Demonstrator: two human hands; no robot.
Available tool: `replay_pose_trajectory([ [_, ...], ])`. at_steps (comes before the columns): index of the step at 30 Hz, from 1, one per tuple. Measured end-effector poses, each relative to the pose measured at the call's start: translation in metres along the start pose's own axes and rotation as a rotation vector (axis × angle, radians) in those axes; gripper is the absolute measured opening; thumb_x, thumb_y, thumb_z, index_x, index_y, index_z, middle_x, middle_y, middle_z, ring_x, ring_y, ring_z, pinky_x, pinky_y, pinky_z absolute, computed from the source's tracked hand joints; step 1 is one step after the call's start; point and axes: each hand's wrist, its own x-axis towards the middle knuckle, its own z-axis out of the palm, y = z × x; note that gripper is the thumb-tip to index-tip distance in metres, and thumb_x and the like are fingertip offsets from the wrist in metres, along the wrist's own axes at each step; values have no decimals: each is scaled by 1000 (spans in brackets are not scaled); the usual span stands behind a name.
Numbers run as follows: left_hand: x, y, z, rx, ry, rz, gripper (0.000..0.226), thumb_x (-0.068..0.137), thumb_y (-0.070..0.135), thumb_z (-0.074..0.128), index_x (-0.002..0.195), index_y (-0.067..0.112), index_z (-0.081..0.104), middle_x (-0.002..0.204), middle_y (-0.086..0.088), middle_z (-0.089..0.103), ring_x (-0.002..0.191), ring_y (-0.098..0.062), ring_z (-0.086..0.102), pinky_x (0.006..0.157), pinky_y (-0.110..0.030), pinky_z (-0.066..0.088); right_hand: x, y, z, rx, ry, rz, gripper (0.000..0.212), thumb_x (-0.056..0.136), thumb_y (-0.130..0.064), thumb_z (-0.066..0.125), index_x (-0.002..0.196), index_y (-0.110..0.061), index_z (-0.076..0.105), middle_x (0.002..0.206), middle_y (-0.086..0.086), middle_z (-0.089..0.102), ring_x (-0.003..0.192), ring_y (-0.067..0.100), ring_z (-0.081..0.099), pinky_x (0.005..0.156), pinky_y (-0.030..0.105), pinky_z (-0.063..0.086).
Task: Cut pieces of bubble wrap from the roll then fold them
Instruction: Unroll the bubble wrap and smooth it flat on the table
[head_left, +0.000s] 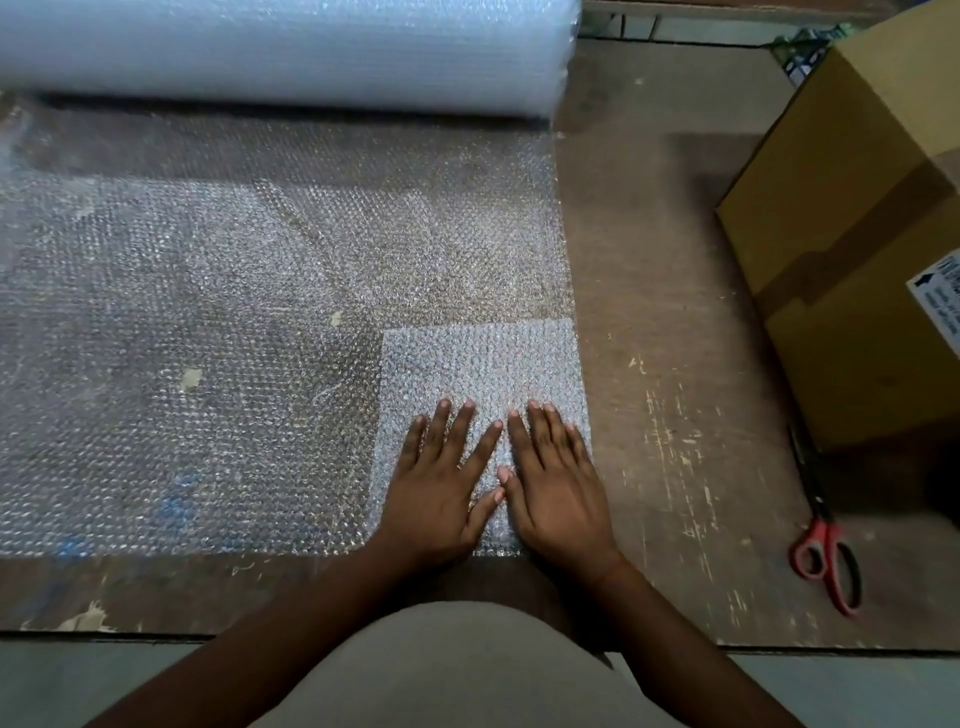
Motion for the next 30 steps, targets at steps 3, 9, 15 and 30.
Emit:
replay_pose_trajectory([
  [3, 1, -1, -1, -3, 6, 7, 76, 108, 63, 32, 172, 25, 16, 179, -14, 8, 166, -37, -3, 129, -63, 15, 2, -1, -1, 8, -17, 3, 68, 112, -47, 29, 171, -18, 14, 178, 11, 9, 165, 25, -2, 133, 48, 8],
  [9, 26, -10, -14, 30, 19, -30, 79, 108, 67, 17, 173, 24, 7, 179, -17, 4, 166, -36, -6, 131, -61, 9, 21, 9, -11, 28, 4, 48, 69, 112, -48, 24, 171, -14, 11, 178, 13, 2, 165, 27, -6, 132, 43, -4],
  [15, 33, -18, 1, -5, -2, -72, 81, 107, 72, 21, 173, 28, 2, 179, -13, -5, 165, -32, -13, 131, -60, 8, 33, 20, -7, -14, -41, 44, 73, 112, -55, 22, 171, -17, 3, 178, 9, -3, 165, 25, -7, 133, 46, -2],
  [30, 66, -53, -2, -13, -10, -176, 85, 107, 74, 18, 172, 25, -4, 179, -14, -10, 165, -31, -17, 133, -55, -2, 109, 17, -8, 8, -52, 71, 76, 109, -58, 12, 171, -14, 5, 178, 15, 3, 165, 30, -2, 133, 47, 2],
])
